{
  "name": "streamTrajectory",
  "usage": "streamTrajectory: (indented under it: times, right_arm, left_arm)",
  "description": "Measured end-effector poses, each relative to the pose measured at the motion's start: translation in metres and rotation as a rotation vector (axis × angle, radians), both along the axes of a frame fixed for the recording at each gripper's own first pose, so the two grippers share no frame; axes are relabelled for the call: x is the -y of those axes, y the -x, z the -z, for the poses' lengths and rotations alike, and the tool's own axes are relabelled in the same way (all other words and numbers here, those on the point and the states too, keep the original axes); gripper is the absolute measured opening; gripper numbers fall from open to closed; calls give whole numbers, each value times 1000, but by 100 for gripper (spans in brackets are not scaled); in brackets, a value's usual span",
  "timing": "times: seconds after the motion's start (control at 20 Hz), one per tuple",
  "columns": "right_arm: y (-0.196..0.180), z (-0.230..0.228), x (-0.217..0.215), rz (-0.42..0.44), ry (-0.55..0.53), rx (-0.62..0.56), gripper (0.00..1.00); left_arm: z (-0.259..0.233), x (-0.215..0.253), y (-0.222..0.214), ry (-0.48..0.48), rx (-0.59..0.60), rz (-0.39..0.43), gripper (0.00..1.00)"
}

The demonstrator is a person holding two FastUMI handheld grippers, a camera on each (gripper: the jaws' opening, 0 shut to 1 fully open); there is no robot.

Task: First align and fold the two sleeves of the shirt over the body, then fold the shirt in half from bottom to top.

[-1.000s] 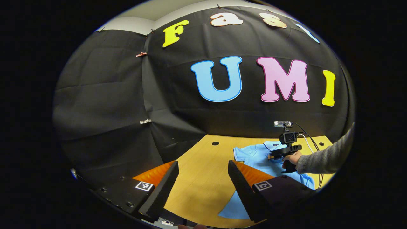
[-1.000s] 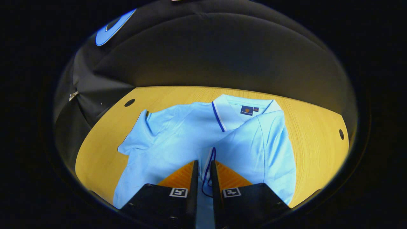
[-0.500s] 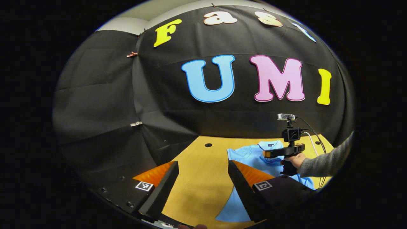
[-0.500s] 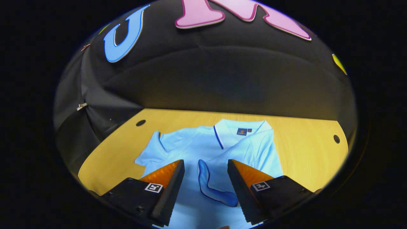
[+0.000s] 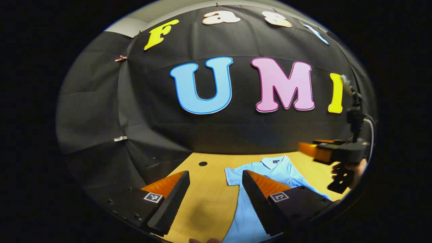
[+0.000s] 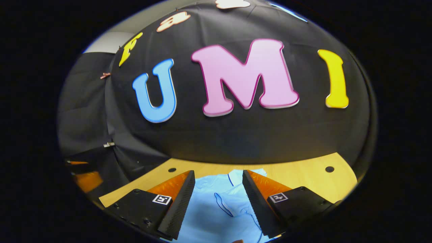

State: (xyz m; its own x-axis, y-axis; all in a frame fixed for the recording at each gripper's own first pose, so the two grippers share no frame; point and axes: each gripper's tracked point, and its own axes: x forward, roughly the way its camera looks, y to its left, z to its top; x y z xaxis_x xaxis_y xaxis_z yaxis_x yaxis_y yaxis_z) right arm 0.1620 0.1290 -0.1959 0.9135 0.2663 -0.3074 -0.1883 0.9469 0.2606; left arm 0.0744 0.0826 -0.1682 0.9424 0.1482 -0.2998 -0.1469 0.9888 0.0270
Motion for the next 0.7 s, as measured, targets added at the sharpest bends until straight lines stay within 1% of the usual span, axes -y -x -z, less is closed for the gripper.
streamTrajectory:
  times: [0.1, 0.2, 0.3, 0.4, 0.5, 0.55, 0.65, 0.7]
  right_arm:
    - [24, -34, 17, 21, -6, 43, 88]
    - [47, -58, 38, 44, -10, 68, 89]
    - [68, -72, 56, 67, -12, 82, 89]
    - [91, -78, 75, 92, 11, 83, 89]
    - [114, -79, 89, 113, 41, 74, 89]
    - [124, -79, 97, 126, 54, 69, 89]
    - [140, -78, 110, 156, 74, 56, 89]
    - [147, -77, 114, 171, 84, 57, 89]
  left_arm:
    - [9, 7, -25, 1, -3, 33, 99]
    - [15, 14, -50, 3, 2, 62, 99]
    - [24, 23, -78, 3, -4, 101, 99]
    - [45, 35, -108, 16, -46, 147, 99]
    - [80, 48, -141, 81, -144, 180, 99]
    - [102, 52, -159, 122, -215, 177, 99]
    - [144, 47, -186, 162, -350, 142, 99]
    - [166, 44, -205, 150, -394, 125, 99]
